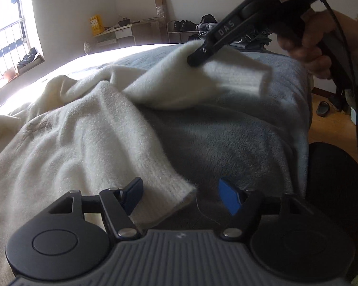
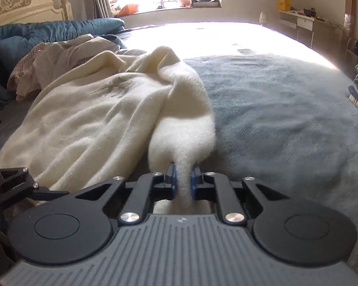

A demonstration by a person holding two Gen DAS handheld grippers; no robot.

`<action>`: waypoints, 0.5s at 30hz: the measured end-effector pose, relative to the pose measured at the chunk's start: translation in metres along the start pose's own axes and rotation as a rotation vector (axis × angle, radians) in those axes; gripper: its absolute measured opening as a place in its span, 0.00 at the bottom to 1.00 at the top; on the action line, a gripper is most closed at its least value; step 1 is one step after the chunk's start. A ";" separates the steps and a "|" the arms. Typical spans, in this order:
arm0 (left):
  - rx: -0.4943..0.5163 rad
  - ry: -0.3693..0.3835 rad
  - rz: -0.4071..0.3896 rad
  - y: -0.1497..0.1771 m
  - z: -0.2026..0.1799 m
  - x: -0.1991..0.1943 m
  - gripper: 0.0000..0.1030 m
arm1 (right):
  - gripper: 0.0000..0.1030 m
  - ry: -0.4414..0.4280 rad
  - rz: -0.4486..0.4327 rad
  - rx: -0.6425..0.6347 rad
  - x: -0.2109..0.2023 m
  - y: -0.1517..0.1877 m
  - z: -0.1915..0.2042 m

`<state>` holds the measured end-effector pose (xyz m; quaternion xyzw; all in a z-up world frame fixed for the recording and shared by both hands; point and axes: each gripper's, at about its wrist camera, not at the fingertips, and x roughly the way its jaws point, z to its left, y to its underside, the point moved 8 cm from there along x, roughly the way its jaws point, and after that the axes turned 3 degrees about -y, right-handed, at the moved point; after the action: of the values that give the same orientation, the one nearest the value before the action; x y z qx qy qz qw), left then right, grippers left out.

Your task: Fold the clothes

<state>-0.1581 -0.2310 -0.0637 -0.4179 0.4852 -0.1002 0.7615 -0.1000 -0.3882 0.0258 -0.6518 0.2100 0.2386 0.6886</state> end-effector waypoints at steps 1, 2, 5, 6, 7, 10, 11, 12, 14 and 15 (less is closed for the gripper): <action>-0.008 0.001 0.008 0.000 0.001 0.003 0.67 | 0.09 0.042 -0.026 -0.026 -0.005 -0.014 -0.014; -0.017 0.001 0.015 0.001 0.001 0.006 0.64 | 0.09 0.091 -0.047 -0.047 -0.009 -0.028 -0.029; -0.054 -0.001 0.021 -0.002 0.006 0.013 0.55 | 0.09 0.222 -0.082 -0.079 -0.008 -0.064 -0.079; -0.067 -0.002 0.021 -0.003 0.008 0.013 0.50 | 0.09 0.256 -0.082 -0.073 -0.001 -0.070 -0.095; -0.081 -0.002 0.022 -0.003 0.009 0.013 0.48 | 0.10 0.290 -0.082 -0.067 0.006 -0.076 -0.110; -0.122 -0.003 0.024 -0.003 0.014 0.013 0.38 | 0.17 0.356 -0.029 -0.015 0.033 -0.081 -0.155; -0.135 -0.003 0.025 -0.003 0.016 0.013 0.34 | 0.26 0.369 0.013 0.022 0.042 -0.072 -0.170; -0.148 -0.002 0.026 -0.003 0.018 0.013 0.31 | 0.31 0.392 0.034 0.066 0.046 -0.063 -0.184; -0.170 0.011 0.024 -0.004 0.022 0.012 0.31 | 0.46 0.392 0.011 0.155 0.037 -0.048 -0.195; -0.177 0.021 0.019 -0.003 0.023 0.009 0.33 | 0.48 0.380 -0.011 0.202 0.028 -0.041 -0.198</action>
<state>-0.1339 -0.2259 -0.0636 -0.4780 0.5039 -0.0540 0.7174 -0.0484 -0.5853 0.0294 -0.6141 0.3553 0.0853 0.6996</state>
